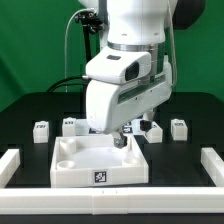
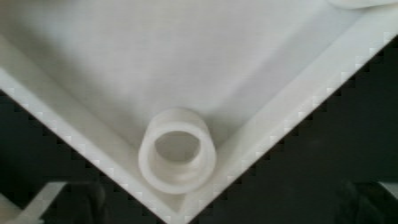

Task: Assemble one leg

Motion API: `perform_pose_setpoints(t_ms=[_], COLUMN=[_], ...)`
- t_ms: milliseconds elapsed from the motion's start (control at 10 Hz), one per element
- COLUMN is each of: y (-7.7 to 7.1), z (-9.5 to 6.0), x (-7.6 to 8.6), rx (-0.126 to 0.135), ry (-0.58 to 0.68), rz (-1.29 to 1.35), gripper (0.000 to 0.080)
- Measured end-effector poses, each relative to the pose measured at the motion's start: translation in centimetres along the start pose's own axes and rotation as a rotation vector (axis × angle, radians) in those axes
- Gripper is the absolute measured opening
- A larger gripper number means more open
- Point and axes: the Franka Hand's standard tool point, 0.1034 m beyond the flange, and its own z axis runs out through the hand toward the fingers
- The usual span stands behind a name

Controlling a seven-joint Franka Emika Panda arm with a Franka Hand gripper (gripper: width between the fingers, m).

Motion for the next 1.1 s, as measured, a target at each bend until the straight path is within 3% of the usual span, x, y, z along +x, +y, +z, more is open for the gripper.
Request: perform_pose_setpoints(t_ms=[1100], y=[0.00], z=[0.01], x=[0.00], rx=[0.000], ry=[0.000], rz=[0.000], gripper=[0.0650])
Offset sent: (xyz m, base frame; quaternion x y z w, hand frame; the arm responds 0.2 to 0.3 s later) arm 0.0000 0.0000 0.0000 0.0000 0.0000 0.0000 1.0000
